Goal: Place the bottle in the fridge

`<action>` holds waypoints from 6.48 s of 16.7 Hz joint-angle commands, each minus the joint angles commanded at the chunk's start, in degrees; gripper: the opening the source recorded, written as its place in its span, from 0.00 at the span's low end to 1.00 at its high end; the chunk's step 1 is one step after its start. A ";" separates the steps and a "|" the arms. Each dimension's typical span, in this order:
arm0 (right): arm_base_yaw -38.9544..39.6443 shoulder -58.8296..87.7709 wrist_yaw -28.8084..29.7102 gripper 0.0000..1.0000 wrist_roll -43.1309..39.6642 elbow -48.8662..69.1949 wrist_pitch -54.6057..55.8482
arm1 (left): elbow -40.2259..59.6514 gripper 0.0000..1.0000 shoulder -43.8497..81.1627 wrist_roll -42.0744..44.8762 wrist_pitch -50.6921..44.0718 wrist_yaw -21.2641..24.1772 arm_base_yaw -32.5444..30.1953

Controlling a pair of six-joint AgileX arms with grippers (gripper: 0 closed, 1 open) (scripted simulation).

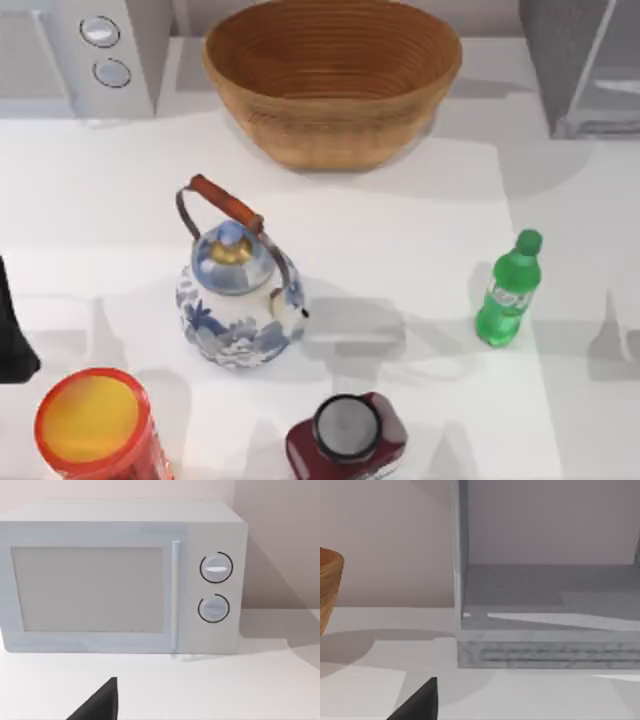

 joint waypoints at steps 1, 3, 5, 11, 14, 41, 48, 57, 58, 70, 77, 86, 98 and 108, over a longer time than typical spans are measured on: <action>0.00 0.00 0.00 1.00 0.00 0.00 0.00 | 0.00 1.00 0.00 0.00 0.00 0.00 0.00; 0.08 0.51 -0.18 1.00 -0.10 0.12 0.56 | 0.00 1.00 0.00 0.00 0.00 0.00 0.00; 0.61 3.27 -1.07 1.00 -0.59 0.63 3.30 | 0.00 1.00 0.00 0.00 0.00 0.00 0.00; 4.70 25.79 -6.94 1.00 -3.25 1.53 23.24 | 0.00 1.00 0.00 0.00 0.00 0.00 0.00; 6.52 43.19 -11.68 1.00 -4.65 2.03 38.14 | 0.00 1.00 0.00 0.00 0.00 0.00 0.00; 12.50 114.56 -30.12 1.00 -5.97 10.11 91.59 | 0.00 1.00 0.00 0.00 0.00 0.00 0.00; 15.23 116.48 -27.42 0.93 -5.27 13.18 90.75 | 0.00 1.00 0.00 0.00 0.00 0.00 0.00; 15.23 116.48 -27.42 0.25 -5.27 13.18 90.75 | 0.00 1.00 0.00 0.00 0.00 0.00 0.00; 15.23 116.48 -27.42 0.18 -5.27 13.18 90.75 | 0.00 1.00 0.00 0.00 0.00 0.00 0.00; 15.08 116.33 -27.49 0.01 -5.27 13.15 90.65 | 0.00 1.00 0.00 0.00 0.00 0.00 0.00; 5.65 104.13 -36.36 0.01 -9.38 13.07 79.63 | 0.00 1.00 0.00 0.00 0.00 0.00 0.00; -10.98 89.89 -52.81 0.01 -14.96 13.67 58.91 | 0.00 1.00 0.00 0.00 0.00 0.00 0.00; -8.78 80.73 -48.81 0.01 -13.08 12.36 52.19 | 0.00 1.00 0.00 0.00 0.00 0.00 0.00; -1.16 33.38 -22.11 0.01 -5.12 5.90 23.97 | 0.00 1.00 0.00 0.00 0.00 0.00 0.00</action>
